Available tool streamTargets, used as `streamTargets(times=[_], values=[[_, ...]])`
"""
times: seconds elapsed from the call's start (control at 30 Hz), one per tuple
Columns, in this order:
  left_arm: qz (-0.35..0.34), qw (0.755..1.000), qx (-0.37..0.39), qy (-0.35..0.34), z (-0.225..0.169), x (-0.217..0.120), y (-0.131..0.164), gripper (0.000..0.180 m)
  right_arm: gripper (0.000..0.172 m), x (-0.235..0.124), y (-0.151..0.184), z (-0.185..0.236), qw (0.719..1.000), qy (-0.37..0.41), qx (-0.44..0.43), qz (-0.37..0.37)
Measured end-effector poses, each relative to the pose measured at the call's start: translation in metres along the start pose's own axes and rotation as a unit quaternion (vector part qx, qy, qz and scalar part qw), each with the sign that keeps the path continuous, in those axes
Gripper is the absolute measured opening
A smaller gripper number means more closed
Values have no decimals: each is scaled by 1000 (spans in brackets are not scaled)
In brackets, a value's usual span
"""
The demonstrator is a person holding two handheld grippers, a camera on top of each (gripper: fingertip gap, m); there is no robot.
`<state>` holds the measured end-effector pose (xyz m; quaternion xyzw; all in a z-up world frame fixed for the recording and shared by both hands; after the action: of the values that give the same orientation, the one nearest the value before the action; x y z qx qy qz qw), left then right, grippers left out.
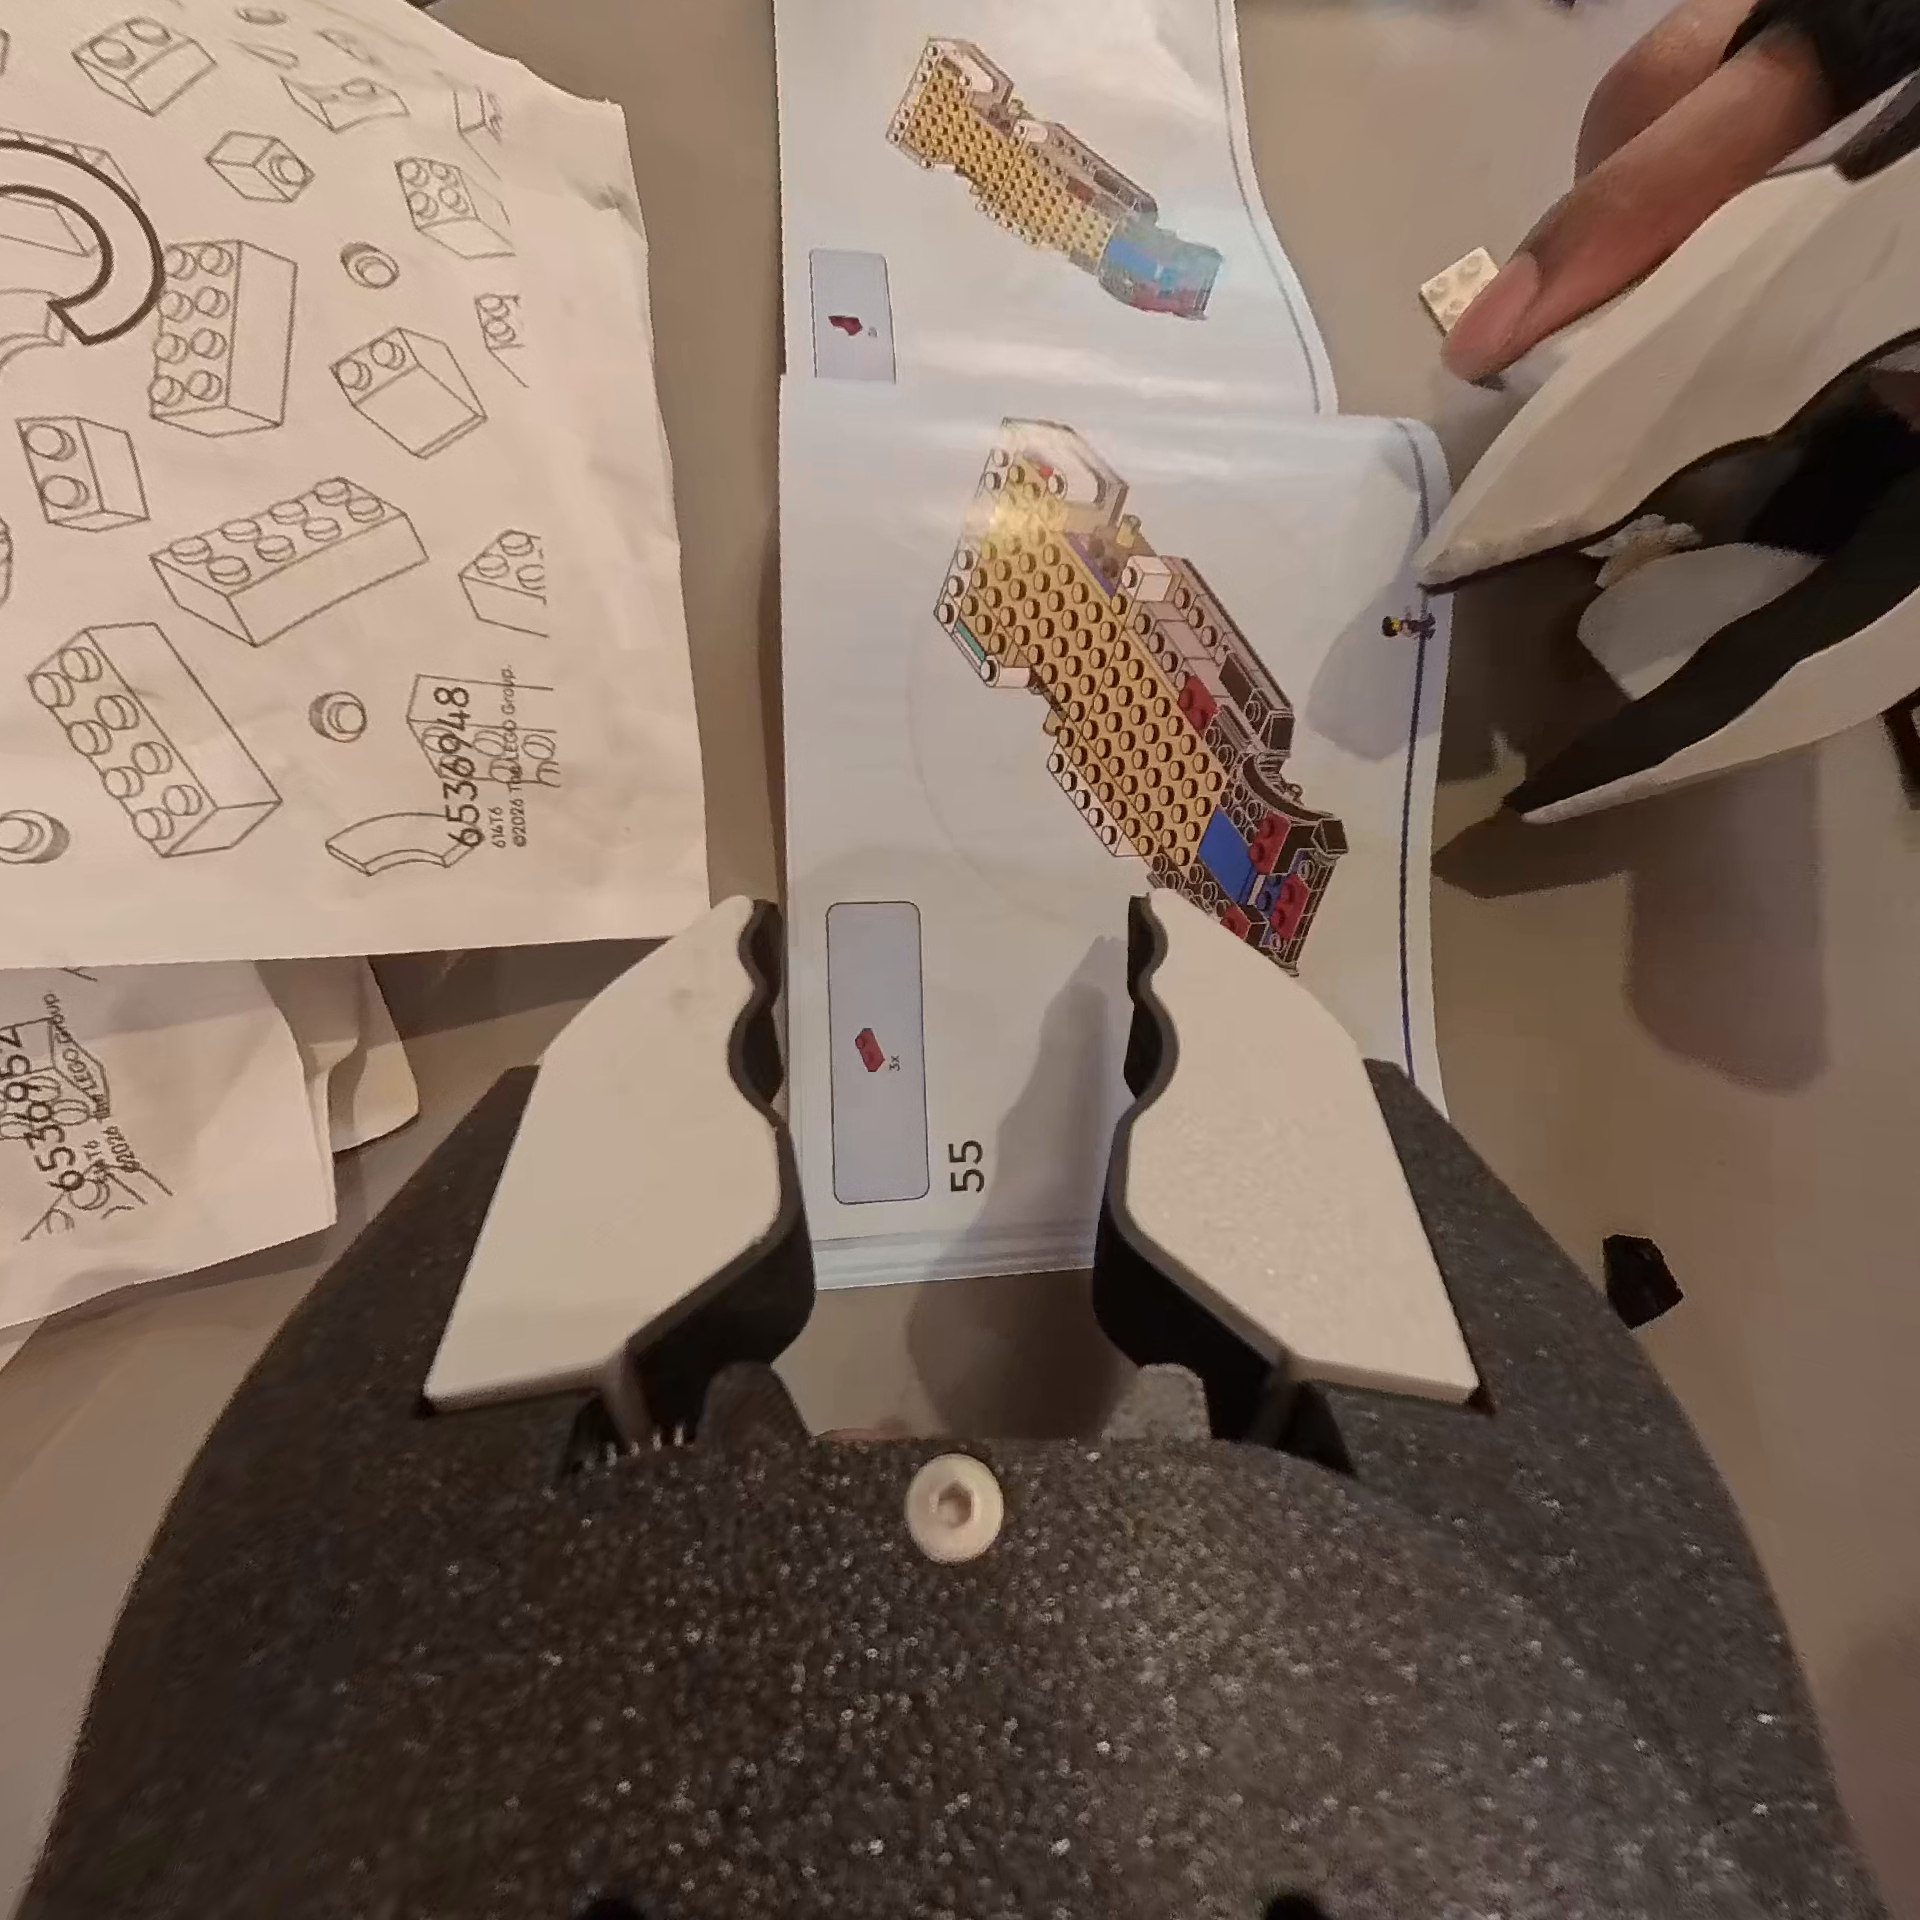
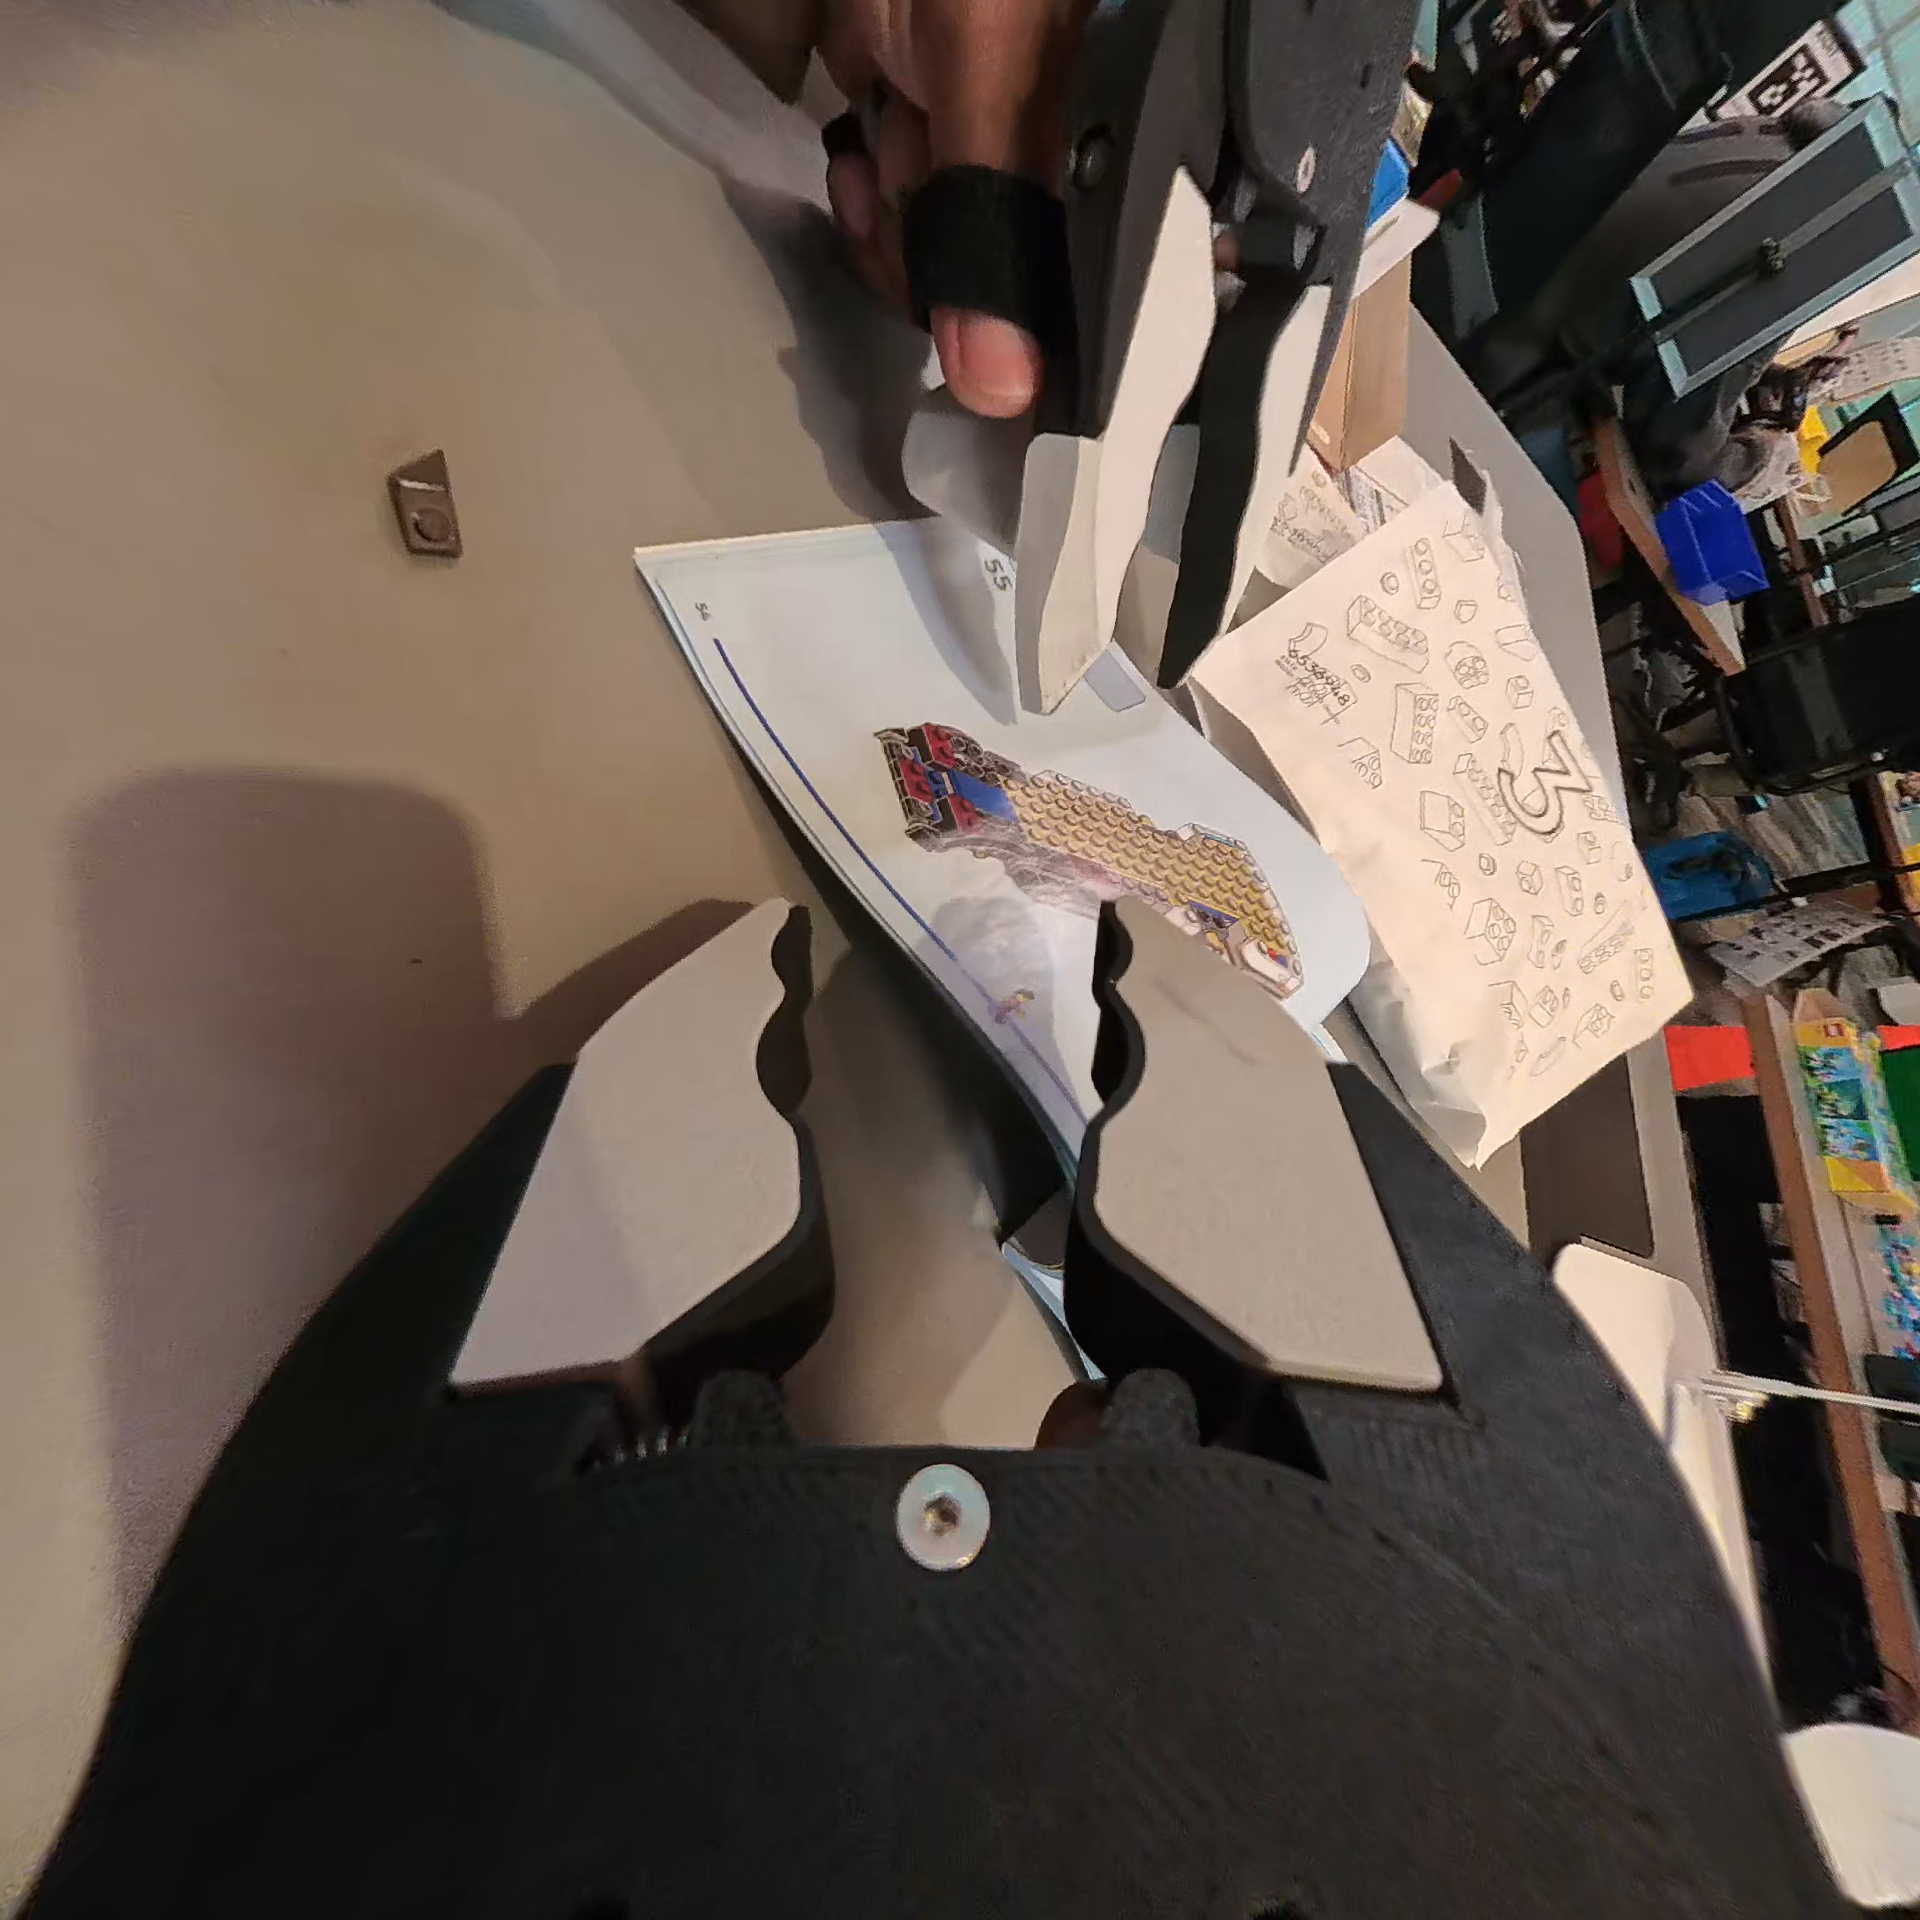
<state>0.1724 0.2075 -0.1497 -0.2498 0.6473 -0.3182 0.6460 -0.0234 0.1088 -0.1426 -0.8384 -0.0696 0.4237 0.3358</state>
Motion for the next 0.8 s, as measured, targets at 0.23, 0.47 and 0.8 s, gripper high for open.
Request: streamTargets(times=[0.23, 0.47, 0.8], values=[[1, 1000, 15, 9, -6, 0, -1, 64, 50, 8, 1, 6, 1000, 23, -18, 6], [9, 1000, 11, 11, -8, 4, -1, 65, 50, 11, 2, 9, 1000, 14, -12, -5], [4, 1000, -3, -5, -4, 2, -2, 69, 49, 11, 2, 11, 999, 24, -19, -9]])
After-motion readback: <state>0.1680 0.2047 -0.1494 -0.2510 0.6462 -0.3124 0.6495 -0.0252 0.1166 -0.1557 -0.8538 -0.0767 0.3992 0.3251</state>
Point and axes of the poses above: each gripper's, where its closed fingertips meet, x out along the fingers, y out of its underside, z = x × y across the jaws, the point moved 10 cm from there along -x, back along the fingers, and after that the axes turned 14 degrees about -y, right-handed, at the moved point
